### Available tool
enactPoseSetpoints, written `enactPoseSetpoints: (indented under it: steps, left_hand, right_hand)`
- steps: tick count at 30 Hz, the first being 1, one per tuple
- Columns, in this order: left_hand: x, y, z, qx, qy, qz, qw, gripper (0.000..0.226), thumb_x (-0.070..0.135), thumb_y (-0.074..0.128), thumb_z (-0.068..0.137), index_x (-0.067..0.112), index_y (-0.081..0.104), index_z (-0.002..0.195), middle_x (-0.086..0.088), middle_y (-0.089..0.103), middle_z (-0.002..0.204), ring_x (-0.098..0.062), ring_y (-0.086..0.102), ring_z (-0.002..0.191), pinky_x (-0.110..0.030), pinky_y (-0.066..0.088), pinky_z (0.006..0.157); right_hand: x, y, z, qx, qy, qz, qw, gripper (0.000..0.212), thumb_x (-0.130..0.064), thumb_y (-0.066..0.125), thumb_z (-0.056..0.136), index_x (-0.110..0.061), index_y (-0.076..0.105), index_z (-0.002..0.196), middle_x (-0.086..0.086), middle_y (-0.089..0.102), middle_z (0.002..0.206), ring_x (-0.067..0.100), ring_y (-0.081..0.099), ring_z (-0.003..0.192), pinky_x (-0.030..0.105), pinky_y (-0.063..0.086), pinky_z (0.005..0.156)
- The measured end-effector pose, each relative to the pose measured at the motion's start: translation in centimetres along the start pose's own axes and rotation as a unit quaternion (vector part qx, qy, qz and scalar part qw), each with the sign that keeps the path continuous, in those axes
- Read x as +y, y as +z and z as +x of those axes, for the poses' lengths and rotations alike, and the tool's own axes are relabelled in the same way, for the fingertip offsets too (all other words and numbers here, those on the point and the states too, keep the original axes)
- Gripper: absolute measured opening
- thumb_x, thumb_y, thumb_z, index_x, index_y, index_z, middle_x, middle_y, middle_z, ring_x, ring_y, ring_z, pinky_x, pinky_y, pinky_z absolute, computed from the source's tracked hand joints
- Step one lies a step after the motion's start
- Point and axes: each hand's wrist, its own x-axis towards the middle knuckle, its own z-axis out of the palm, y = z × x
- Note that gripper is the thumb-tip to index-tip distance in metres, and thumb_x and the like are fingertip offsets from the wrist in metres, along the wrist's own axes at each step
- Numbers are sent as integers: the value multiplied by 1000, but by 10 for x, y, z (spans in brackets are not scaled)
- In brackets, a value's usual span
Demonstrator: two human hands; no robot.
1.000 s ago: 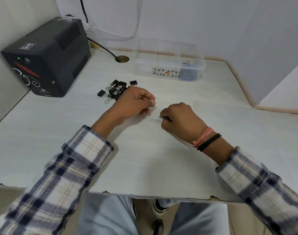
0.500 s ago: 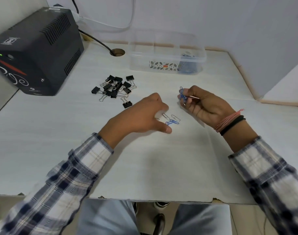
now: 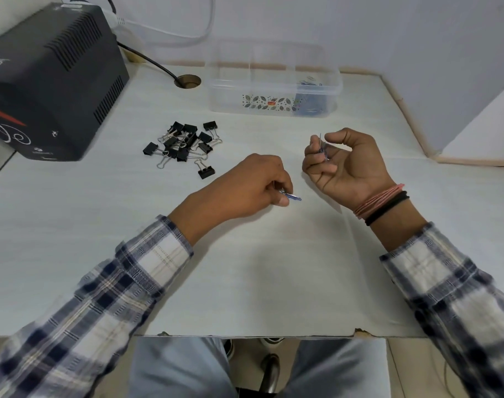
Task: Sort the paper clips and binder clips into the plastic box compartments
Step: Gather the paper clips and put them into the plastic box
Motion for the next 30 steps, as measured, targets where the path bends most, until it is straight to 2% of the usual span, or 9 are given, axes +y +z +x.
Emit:
enactPoseSetpoints:
  steps: [4,12,16,19,22,24,26,28,30]
  left_hand:
    - [4,2,-1,-3,-13,0,1000,7,17,73,89,17,77,96,-4,61,101,-16,60,86,-39,51,85]
    - [-3,21,-8,30,39,25,998,10,3,59,96,7,67,100,-6,52,104,-22,56,89,-36,49,83]
    - [-4,5,-8,62,-54,-130,988,9,9,60,98,8,68,96,-2,64,92,-14,61,82,-30,49,77]
    - [-11,-6,-14,78,-107,-307,942,10,8,58,101,9,65,94,10,61,72,-5,54,63,-18,46,69]
    - [-16,-14,-17,84,-129,-431,889,12,2,57,101,5,65,93,-4,65,81,-12,57,68,-20,50,71]
    - [-15,-18,-17,93,-141,-482,859,13,-3,58,98,2,68,92,-14,69,91,-15,63,74,-22,52,68]
    - [-14,-21,-16,104,-149,-516,837,11,-5,60,95,-1,69,91,-17,73,93,-17,67,74,-22,54,66]
    - [-13,-23,-16,112,-155,-542,818,8,-8,62,93,-5,69,90,-19,74,89,-18,69,69,-21,56,63]
    - [-14,-24,-16,121,-161,-563,802,8,-8,62,92,-5,68,88,-18,74,84,-18,68,65,-21,56,60]
  right_hand:
    - [-4,-5,1,-4,11,-15,1000,29,-21,46,97,-5,59,77,4,52,70,12,43,50,15,21,38]
    - [-4,-7,1,-3,32,-20,999,32,-23,49,100,-9,55,72,-2,48,64,8,42,42,13,19,31]
    - [-4,-9,1,-8,60,-21,998,35,-27,47,102,-11,55,72,-3,50,63,7,42,37,13,19,28]
    - [-3,-8,1,-10,73,-39,997,39,-33,47,103,-12,57,72,-4,51,61,7,41,35,14,21,25]
    - [-1,-4,0,14,61,-131,989,37,-35,49,102,-13,55,74,-4,49,59,5,37,34,13,19,24]
    - [4,-2,0,48,15,-284,957,33,-33,54,101,-11,58,77,-2,47,60,6,34,35,15,18,25]
    - [12,-3,0,64,-47,-440,895,31,-28,62,99,-1,66,84,2,46,61,10,33,38,14,18,32]
    - [18,-3,-2,60,-78,-521,848,32,-21,68,96,11,68,92,5,45,61,13,33,41,15,21,37]
    - [21,-1,-4,51,-84,-546,832,34,-16,70,94,17,65,96,6,45,60,15,34,43,16,23,39]
